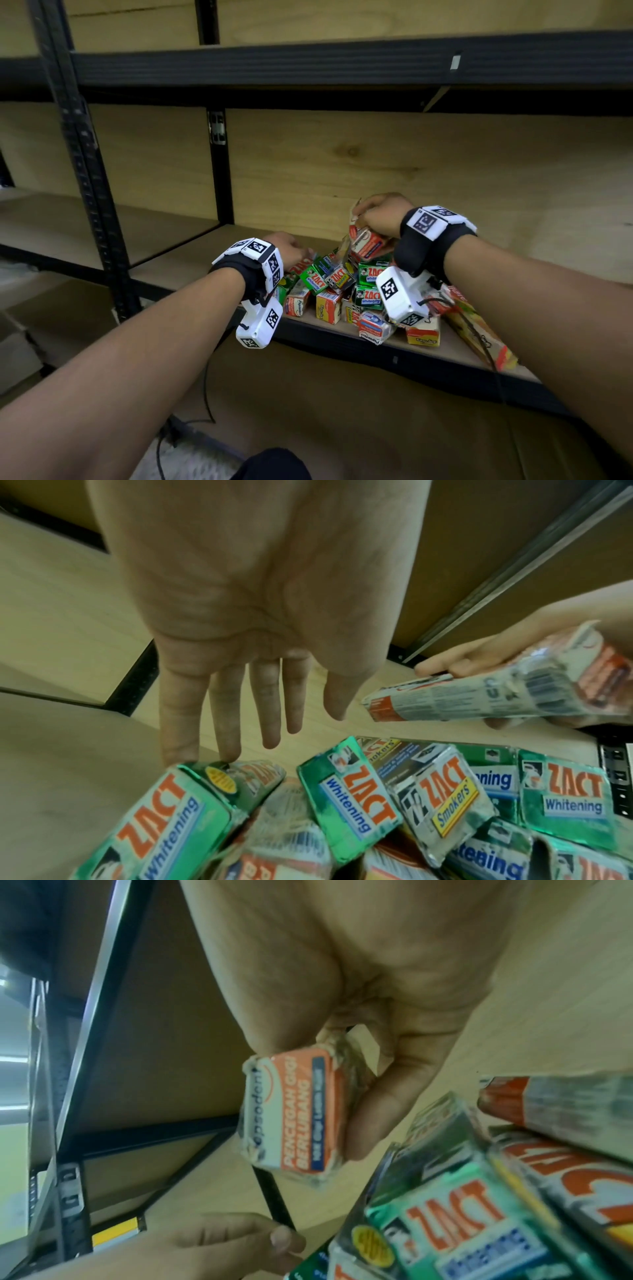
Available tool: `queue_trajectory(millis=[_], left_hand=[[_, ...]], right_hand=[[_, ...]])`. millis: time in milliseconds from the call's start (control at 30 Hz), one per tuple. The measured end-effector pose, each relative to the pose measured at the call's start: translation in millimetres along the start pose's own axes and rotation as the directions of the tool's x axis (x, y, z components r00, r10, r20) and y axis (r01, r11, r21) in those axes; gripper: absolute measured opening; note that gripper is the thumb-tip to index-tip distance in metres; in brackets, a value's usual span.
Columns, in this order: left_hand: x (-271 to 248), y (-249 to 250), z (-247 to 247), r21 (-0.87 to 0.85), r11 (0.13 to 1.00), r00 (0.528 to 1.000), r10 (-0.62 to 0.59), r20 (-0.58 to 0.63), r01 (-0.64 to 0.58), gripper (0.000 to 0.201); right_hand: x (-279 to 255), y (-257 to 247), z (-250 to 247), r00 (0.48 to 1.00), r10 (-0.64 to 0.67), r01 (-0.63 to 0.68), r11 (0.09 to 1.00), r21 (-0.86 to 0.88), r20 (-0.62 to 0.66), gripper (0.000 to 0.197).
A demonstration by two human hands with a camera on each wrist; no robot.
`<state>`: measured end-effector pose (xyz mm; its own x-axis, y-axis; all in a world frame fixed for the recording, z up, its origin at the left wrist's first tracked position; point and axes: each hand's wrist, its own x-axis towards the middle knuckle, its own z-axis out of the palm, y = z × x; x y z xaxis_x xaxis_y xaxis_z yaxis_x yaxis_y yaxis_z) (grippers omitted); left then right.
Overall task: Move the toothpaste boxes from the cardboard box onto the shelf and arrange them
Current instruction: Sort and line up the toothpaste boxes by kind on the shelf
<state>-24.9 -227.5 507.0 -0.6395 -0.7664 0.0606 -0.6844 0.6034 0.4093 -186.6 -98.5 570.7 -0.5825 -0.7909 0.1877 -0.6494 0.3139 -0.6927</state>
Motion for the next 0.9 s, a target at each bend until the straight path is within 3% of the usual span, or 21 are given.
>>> queue_trajectory(millis=[200,367,500,667,800,900], left_hand=[[7,-16,5,-0.110,0.994,1.000,-0.009,-0.016,0.008,0.059],[5,-15,7,-0.094,0.996,1.000,0.007,0.001,-0.007,0.065],[2,-7,9,-0.081,0.996,1.000,0.026,0.007,-0.026,0.065],[-5,18,9,-0.139,0.987,0.995,0.080,-0.054,-0.087,0.062],[-9,53,4,-0.149,0.968,0.973,0.179,-0.143,-0.200,0.044],[-19,90,1,-0.089,0.949,0.948,0.291,-0.128,-0.304,0.040]], right_hand=[[17,-2,40,0.997,0.026,-0.021,0.998,-0.060,0.078,0.029],[21,-7,59,0.998,0.017,0.001,0.963,-0.269,0.064,0.033],[26,3,60,0.997,-0.012,0.021,0.993,-0.112,0.076,0.028],[21,5,37,0.998,-0.041,0.043,0.997,-0.065,0.040,0.029],[9,18,1,0.999,-0.033,0.033,0.996,-0.080,0.004,0.025],[-7,37,-35,1.000,-0.001,-0.003,0.991,-0.133,-0.029,0.028]])
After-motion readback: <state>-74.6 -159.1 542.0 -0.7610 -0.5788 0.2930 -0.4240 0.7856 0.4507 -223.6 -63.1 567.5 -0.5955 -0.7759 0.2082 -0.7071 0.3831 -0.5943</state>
